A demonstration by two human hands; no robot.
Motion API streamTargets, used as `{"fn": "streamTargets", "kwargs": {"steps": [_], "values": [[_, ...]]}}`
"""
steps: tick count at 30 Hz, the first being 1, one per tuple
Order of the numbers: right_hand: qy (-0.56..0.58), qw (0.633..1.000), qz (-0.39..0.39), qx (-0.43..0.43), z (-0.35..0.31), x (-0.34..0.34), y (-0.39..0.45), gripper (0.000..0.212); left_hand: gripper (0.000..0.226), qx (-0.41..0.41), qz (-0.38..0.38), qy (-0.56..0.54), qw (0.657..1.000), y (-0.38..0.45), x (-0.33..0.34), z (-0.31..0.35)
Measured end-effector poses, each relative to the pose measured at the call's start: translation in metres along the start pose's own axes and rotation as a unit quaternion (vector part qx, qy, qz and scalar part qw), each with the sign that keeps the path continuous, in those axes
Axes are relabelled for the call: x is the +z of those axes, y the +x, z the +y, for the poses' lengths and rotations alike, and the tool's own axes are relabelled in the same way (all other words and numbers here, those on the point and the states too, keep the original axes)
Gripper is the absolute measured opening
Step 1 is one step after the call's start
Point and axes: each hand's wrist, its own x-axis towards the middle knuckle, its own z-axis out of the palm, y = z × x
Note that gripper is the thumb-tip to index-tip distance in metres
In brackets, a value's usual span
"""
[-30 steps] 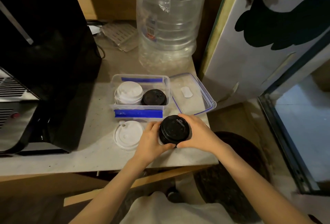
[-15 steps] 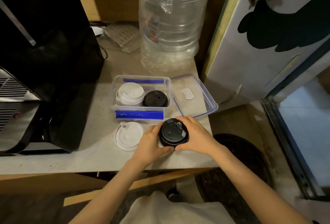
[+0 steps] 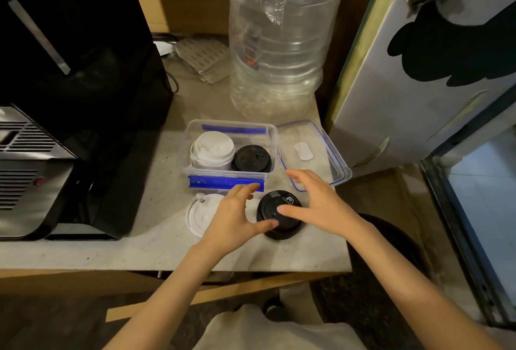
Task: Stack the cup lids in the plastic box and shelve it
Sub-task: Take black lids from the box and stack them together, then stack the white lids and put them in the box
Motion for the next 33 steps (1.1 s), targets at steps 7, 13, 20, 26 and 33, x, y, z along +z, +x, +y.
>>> {"fn": "streamTargets", "kwargs": {"steps": [7, 13, 20, 26, 33], "values": [[0.037, 0.997, 0.058, -0.047, -0.034, 0.002, 0.056, 0.054, 0.042, -0.024, 0.159, 0.035, 0.986, 0.029, -0.059, -0.009], [0.052, 0.998, 0.021, -0.029, -0.051, 0.019, 0.112, 0.064, 0.050, -0.102, 0.174, 0.159, 0.966, 0.059, -0.081, -0.044], [0.002, 1.000, -0.028, -0.001, -0.062, 0.036, 0.149, 0.089, 0.067, -0.087, 0.093, 0.163, 0.978, 0.083, -0.084, -0.053], [-0.072, 0.996, -0.049, -0.013, -0.055, 0.037, 0.162, 0.077, 0.063, -0.096, 0.033, 0.170, 0.980, 0.095, -0.087, -0.054], [-0.045, 0.998, -0.029, -0.041, -0.052, 0.040, 0.162, 0.072, 0.072, -0.102, 0.052, 0.178, 0.977, 0.090, -0.087, -0.055]]}}
